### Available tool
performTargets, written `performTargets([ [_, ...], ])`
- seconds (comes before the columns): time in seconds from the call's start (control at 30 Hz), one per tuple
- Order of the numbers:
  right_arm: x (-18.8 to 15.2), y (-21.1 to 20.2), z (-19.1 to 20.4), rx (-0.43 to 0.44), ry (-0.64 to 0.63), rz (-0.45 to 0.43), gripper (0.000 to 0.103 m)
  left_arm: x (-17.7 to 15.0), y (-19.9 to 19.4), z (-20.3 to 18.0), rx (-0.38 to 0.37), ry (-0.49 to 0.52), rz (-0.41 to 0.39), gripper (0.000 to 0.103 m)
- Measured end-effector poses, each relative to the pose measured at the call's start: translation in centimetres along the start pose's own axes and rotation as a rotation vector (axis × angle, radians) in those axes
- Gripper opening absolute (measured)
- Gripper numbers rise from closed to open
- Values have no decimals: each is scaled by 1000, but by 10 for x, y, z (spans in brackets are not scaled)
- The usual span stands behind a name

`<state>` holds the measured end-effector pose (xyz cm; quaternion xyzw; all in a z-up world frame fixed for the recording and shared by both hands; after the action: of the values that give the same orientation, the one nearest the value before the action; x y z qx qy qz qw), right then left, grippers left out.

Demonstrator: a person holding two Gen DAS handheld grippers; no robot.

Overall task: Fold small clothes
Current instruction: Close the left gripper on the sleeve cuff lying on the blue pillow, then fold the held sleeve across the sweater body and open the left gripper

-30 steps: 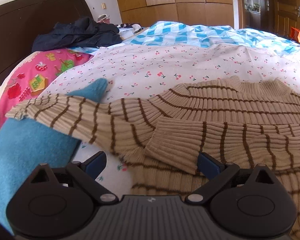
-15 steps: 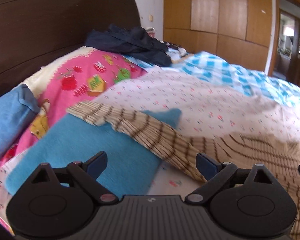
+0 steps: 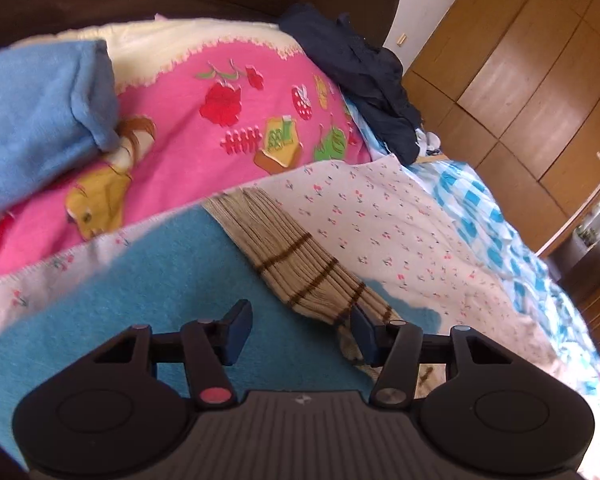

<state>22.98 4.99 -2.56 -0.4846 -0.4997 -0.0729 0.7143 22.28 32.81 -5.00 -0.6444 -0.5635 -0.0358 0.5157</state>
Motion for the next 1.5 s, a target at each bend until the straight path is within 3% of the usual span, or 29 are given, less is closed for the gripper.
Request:
performTargets([
  [0.23,1,7,-2,8,11,13,35,0,15,-7,-62,-120,-28,65],
  [0.4,1,8,-9,14,56,17,35,8,33,-13,-52,-159,-12,65],
  [0.43,1,7,-10,13,56,15,35,11,35,-12,-48,-169,-14,62],
  [0.53,-1,7,-11,13,61,13,35,13,38,-4,-14,-191,-22,36],
  [0.6,-1,8,-13,9,65,12,35,11,39,-4,-7,-176,-26,31],
  [0.7,1,6,-16,6,74,5,35,8,37,-15,-53,-113,-18,12],
  [0.77,3,2,-21,-2,91,-10,34,4,30,-33,-119,-61,-28,12],
  [0.9,5,-12,-45,-46,162,-44,34,-17,13,-93,-228,139,-34,12],
  [1.0,-5,-30,-75,-105,242,-60,34,-62,-4,-152,-381,290,27,12],
  [1.1,-26,-51,-114,-188,338,-69,35,-124,-17,-197,-460,471,96,13],
  [1.2,-52,-64,-148,-211,464,-42,36,-191,-20,-218,-455,681,166,15],
  [1.3,-74,-65,-167,-131,604,3,37,-234,-20,-216,-432,761,257,17],
  [1.43,-92,-51,-172,-56,718,39,38,-250,-32,-215,-384,859,214,23],
  [1.5,-98,-47,-171,-30,772,46,38,-248,-36,-213,-386,848,217,27],
])
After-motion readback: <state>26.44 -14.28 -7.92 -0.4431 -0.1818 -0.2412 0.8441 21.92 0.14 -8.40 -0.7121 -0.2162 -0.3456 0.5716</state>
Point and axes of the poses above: each gripper's, at about its wrist camera, not at the fingertips, and y roughly the way its jaws point, z to its left, x to its top, the point moved 9 cm from there along y, roughly the way its jaws point, and after that the axes turned 2 degrees about x, right-handed, at the moved point
